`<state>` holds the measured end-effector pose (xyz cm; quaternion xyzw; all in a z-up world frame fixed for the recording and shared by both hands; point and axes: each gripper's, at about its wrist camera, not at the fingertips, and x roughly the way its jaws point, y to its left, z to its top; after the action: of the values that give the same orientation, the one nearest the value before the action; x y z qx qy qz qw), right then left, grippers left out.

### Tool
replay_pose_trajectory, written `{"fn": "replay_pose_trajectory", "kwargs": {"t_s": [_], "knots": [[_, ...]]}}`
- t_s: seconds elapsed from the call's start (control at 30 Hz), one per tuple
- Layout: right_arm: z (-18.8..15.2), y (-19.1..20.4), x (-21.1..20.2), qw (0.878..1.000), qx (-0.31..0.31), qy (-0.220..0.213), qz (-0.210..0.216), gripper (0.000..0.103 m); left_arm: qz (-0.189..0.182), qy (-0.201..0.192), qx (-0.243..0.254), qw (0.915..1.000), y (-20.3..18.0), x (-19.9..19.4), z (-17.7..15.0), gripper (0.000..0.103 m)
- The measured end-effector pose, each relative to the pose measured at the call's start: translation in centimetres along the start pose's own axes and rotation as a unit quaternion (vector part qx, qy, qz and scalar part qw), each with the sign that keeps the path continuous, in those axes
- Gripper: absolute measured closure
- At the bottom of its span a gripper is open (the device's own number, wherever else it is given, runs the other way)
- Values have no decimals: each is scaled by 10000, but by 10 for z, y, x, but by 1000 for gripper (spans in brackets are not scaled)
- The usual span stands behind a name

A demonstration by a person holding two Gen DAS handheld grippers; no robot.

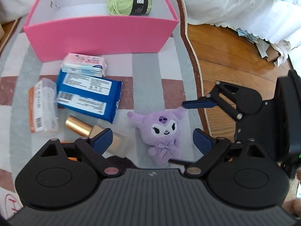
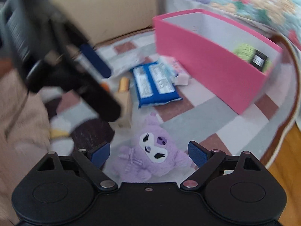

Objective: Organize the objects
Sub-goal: 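Withdraw the right tool from the box toward the purple plush toy, then close the right tool on the purple plush toy and lift it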

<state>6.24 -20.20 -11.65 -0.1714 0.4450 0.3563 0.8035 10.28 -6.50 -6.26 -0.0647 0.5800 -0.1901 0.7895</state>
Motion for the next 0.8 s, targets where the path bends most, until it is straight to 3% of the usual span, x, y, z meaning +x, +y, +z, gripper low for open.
{"fn": "replay_pose_trajectory", "kwargs": {"t_s": [0.07,0.17,0.4,0.5,0.6,0.7,0.8], "knots": [[0,4,8,9990,-436,128,5,11,-33,55,51,10000,0,10,2,29],[2,5,16,9965,-793,261,78,11,-43,120,106,9999,-1,25,5,40],[4,-15,28,9965,-527,452,461,11,59,544,-15,9985,-3,61,5,45],[4,-19,31,9957,-443,526,618,11,-96,729,-167,9972,-1,77,9,45],[4,-22,36,9942,-437,633,751,12,-129,628,-182,9978,-3,85,12,48],[4,-31,35,9950,-76,579,810,17,-376,281,-193,9987,-7,82,18,64],[3,-45,33,9947,418,420,836,21,-733,84,-328,9967,-6,82,29,65]]}}
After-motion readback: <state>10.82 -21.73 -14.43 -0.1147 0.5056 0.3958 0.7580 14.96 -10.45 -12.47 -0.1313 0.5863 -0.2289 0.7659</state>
